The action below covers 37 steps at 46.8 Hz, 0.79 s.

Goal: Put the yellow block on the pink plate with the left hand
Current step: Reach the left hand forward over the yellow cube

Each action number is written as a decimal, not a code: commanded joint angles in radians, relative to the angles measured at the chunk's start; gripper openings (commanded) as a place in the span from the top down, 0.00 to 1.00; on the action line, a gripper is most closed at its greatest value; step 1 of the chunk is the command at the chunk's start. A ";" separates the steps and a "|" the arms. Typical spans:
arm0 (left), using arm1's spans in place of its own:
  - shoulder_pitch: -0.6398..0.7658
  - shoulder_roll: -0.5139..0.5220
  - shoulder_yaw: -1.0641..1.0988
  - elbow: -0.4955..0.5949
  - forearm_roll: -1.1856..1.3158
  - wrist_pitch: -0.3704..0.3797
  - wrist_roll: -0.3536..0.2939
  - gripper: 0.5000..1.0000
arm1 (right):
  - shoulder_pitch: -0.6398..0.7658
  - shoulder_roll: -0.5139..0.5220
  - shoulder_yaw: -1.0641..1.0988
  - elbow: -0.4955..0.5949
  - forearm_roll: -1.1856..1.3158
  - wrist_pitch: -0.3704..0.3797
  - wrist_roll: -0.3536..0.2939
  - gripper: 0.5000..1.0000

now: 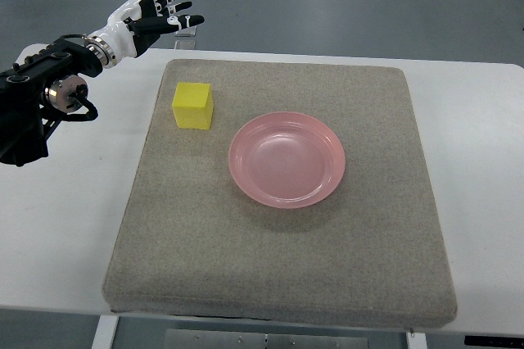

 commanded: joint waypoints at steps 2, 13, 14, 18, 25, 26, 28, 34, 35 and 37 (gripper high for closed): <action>-0.053 0.044 0.103 -0.043 0.034 -0.001 0.000 0.02 | 0.000 0.000 0.001 0.000 0.000 -0.001 0.000 0.15; -0.130 0.077 0.207 -0.088 0.301 -0.043 0.000 0.02 | 0.000 0.000 0.001 0.000 0.000 0.001 0.000 0.15; -0.131 0.077 0.207 -0.089 0.337 -0.043 0.000 0.02 | 0.000 0.000 0.001 0.000 0.000 0.001 0.000 0.15; -0.137 0.078 0.207 -0.089 0.486 -0.043 0.000 0.02 | 0.000 0.000 0.001 0.000 0.000 0.001 0.000 0.15; -0.173 0.084 0.206 -0.089 0.677 -0.043 -0.003 0.02 | 0.000 0.000 0.000 0.000 0.000 -0.001 0.000 0.15; -0.176 0.086 0.206 -0.091 0.693 -0.043 -0.003 0.02 | 0.000 0.000 0.000 0.000 0.000 0.001 0.000 0.15; -0.182 0.089 0.206 -0.091 0.723 -0.043 -0.003 0.02 | 0.000 0.000 0.000 0.000 0.000 0.001 0.000 0.15; -0.193 0.090 0.207 -0.103 0.808 -0.040 -0.008 0.02 | 0.000 0.000 0.000 0.000 0.000 0.001 0.000 0.15; -0.193 0.090 0.207 -0.111 0.825 -0.040 -0.009 0.02 | 0.000 0.000 0.001 0.000 0.000 0.001 0.000 0.15; -0.193 0.090 0.207 -0.126 0.865 -0.032 -0.012 0.02 | 0.000 0.000 0.000 0.000 0.000 -0.001 0.000 0.15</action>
